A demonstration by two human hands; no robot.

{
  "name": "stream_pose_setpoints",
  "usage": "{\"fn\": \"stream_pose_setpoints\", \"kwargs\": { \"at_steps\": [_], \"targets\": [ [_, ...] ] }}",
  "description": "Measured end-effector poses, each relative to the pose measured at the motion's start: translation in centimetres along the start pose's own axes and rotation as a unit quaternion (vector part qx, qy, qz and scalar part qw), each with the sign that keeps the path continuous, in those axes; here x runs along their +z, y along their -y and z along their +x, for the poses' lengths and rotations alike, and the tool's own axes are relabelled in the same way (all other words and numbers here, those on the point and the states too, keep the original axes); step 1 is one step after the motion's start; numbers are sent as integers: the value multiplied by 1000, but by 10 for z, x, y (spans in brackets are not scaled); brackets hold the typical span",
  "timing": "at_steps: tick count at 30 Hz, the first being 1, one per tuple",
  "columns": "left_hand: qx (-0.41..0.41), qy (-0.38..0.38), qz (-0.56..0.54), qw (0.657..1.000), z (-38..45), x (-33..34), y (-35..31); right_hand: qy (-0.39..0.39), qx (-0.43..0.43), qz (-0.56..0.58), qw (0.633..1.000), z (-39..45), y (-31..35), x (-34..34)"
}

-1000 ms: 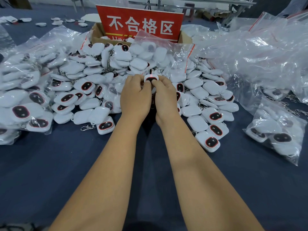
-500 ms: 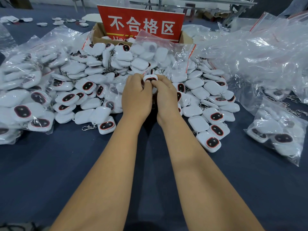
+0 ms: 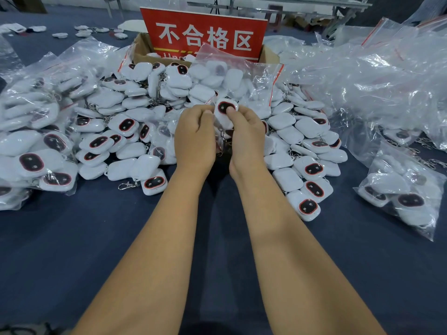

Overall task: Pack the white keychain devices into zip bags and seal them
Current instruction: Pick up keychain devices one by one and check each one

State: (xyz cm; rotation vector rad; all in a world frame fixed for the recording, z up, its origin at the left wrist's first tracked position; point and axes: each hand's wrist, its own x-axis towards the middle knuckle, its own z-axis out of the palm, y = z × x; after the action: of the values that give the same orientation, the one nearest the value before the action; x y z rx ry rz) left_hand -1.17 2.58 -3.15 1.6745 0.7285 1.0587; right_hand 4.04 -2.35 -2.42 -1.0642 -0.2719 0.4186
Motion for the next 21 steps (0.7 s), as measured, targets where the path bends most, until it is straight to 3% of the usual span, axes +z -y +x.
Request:
{"fn": "stream_pose_setpoints", "kwargs": {
  "at_steps": [5, 9, 15, 21],
  "targets": [
    [4, -11, 5, 1000, 2, -3, 2, -28, -30, 38, 998, 7, 11, -7],
    [20, -7, 8, 1000, 3, -2, 1, 0, -21, 78, 997, 5, 14, -6],
    [78, -44, 62, 994, 3, -2, 3, -16, -101, -119, 988, -1, 7, -3],
    [105, -59, 82, 989, 2, -2, 1, -21, -138, -214, 967, -3, 4, -5]
  ]
}}
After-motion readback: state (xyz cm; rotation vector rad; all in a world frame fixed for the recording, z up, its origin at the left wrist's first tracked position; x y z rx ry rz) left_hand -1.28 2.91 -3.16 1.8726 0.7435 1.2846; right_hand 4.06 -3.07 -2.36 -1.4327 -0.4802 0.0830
